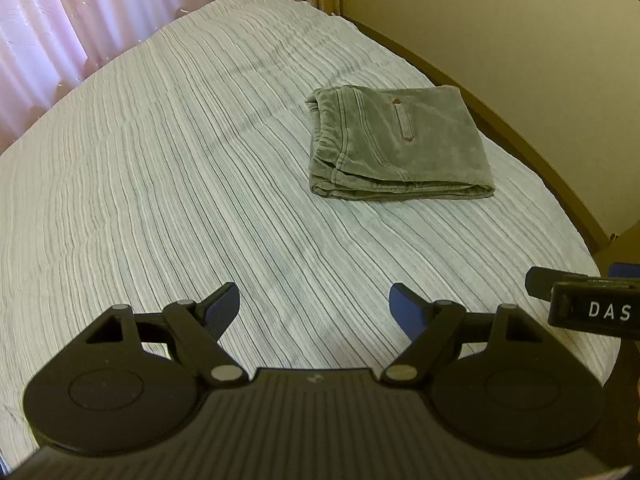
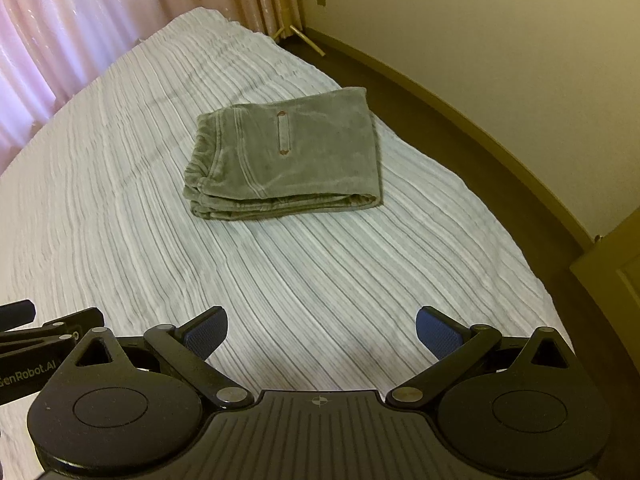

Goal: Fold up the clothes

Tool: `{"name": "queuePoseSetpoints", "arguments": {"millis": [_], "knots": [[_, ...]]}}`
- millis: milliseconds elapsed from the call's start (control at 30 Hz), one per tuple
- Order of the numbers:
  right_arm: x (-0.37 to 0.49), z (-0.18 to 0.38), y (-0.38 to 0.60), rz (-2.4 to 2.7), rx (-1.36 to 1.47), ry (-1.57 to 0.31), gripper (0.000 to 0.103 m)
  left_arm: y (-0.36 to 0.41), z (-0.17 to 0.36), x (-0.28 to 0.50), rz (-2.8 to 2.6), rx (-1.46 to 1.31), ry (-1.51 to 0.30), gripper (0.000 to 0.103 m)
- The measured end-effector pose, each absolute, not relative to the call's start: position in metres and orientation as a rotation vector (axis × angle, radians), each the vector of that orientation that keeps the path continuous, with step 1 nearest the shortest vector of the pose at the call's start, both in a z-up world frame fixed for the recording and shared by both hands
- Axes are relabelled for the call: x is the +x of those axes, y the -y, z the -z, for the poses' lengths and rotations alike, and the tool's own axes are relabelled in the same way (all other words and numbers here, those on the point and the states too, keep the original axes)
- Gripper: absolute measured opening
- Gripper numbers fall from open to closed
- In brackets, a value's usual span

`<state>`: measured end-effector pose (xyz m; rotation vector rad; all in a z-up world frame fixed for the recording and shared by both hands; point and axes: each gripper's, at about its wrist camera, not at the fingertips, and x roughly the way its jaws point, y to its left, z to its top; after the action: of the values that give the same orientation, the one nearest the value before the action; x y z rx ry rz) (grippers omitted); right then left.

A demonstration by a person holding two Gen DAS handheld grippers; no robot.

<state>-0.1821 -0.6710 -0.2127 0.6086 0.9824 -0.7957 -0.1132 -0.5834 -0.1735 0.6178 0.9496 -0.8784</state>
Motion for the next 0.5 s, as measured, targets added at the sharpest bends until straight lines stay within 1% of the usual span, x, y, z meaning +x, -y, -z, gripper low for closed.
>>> {"name": "queuePoseSetpoints", "arguments": {"millis": [500], "knots": [[-0.173,0.223,0.677,0.788,0.614,-1.008,0.103,0.591,0.185,-0.106,0.866,0.632,-0.972,0.080]]}}
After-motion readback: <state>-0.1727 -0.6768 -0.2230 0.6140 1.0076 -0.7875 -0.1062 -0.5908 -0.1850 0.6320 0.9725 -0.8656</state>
